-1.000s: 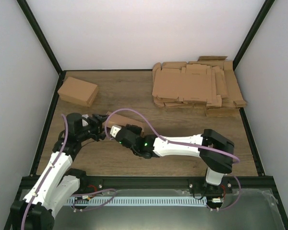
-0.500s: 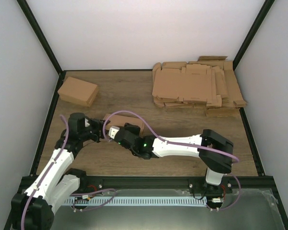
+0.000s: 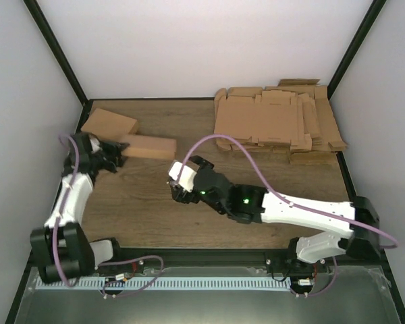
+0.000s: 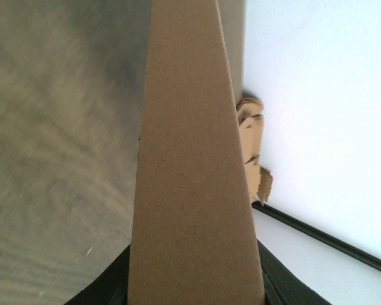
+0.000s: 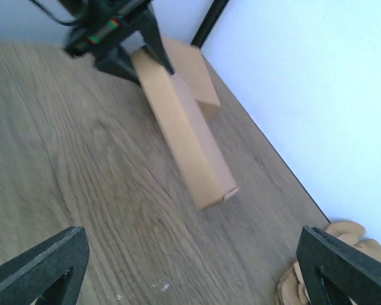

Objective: Fold the paper box

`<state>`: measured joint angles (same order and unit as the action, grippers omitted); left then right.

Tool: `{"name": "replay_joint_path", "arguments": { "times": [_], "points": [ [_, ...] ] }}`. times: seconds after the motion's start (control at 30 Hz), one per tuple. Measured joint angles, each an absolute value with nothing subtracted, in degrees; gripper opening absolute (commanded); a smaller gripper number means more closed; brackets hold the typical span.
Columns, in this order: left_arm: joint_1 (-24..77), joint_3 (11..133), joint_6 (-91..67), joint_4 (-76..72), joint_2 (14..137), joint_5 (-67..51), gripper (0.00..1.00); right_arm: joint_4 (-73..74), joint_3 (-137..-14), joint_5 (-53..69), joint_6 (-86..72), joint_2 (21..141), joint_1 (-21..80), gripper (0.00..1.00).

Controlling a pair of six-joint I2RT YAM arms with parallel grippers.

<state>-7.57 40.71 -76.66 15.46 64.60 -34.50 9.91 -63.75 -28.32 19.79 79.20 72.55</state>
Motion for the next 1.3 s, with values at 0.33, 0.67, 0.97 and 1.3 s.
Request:
{"name": "replay_joint_path", "arguments": {
  "times": [0.33, 0.67, 0.97, 1.3],
  "points": [
    [-24.2, 77.5, -37.1, 28.8, 96.6, -56.0, 0.22, 11.8, -55.9, -17.8, 11.1, 70.0, 71.7, 0.92],
    [-28.0, 90.7, -17.7, 41.8, 106.0, -56.6, 0.19, 12.7, -54.2, -10.1, 8.1, 63.6, 71.7, 0.90],
    [-35.3, 97.6, -14.0, 44.9, 113.8, -57.1, 0.24, 14.6, -54.0, -6.8, 7.5, 60.9, 71.7, 0.90],
    [-34.5, 107.6, -11.6, 46.8, 122.5, -62.0, 0.24, 15.0, -53.8, -5.4, 7.4, 64.1, 71.7, 0.89]
  ]
}}
